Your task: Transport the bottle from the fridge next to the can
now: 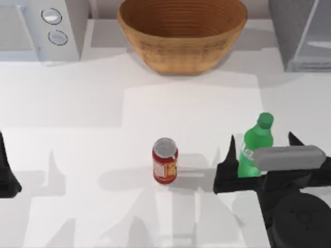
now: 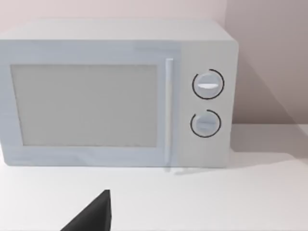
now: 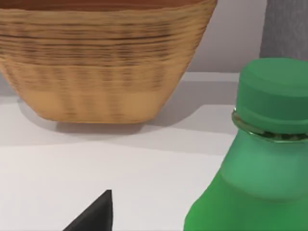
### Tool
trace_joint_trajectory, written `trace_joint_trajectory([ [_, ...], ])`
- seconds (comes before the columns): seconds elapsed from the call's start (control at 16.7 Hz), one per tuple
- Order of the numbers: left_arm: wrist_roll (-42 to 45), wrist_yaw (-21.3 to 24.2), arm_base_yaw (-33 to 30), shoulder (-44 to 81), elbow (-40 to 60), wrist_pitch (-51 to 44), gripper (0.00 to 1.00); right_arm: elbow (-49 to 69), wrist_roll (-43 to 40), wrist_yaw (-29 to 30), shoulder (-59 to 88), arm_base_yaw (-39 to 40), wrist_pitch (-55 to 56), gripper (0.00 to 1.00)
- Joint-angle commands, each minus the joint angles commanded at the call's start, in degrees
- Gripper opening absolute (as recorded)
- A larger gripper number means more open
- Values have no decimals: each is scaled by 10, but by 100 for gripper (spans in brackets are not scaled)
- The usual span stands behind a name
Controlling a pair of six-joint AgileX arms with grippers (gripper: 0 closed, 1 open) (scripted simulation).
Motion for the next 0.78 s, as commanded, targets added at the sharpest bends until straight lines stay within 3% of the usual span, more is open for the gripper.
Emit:
trace_joint_trajectory([
  [0.3, 0, 0, 0, 0, 0, 0, 100, 15, -9, -55, -72, -41, -21, 100],
  [0.78, 0, 0, 0, 0, 0, 0, 100, 25, -43, -249, -370, -214, -174, 100],
])
